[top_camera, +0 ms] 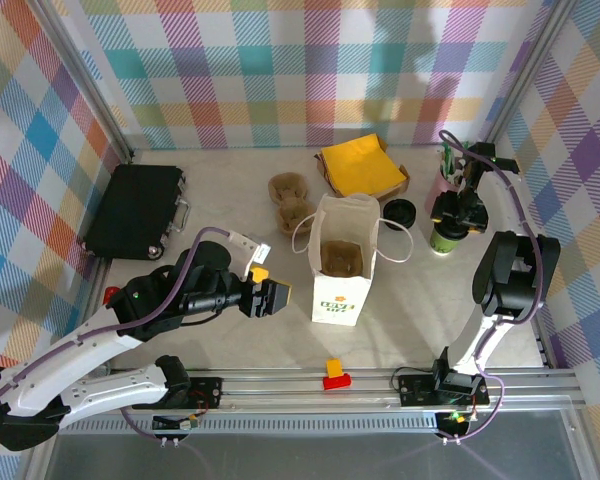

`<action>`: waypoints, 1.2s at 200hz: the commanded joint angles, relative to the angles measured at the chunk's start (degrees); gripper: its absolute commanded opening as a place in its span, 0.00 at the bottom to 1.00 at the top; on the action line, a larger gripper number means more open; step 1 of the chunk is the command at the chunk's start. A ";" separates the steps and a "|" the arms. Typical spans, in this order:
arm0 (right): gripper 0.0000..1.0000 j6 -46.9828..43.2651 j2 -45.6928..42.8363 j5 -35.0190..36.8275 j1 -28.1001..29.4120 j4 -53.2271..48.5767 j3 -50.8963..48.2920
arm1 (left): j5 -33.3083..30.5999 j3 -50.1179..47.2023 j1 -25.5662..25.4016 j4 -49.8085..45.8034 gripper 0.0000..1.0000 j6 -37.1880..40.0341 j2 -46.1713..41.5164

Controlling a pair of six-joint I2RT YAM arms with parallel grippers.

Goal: Pack the takeout coffee

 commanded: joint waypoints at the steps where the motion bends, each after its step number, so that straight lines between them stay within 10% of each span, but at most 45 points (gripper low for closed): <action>1: 0.78 -0.67 1.59 -0.92 -0.41 -2.35 1.23 | -0.66 1.51 -0.22 -0.08 0.72 1.37 -0.11; 240: 0.75 6.29 -15.91 -2.34 9.89 -4.83 -18.19 | -0.75 1.78 -0.22 0.10 0.72 0.12 -0.15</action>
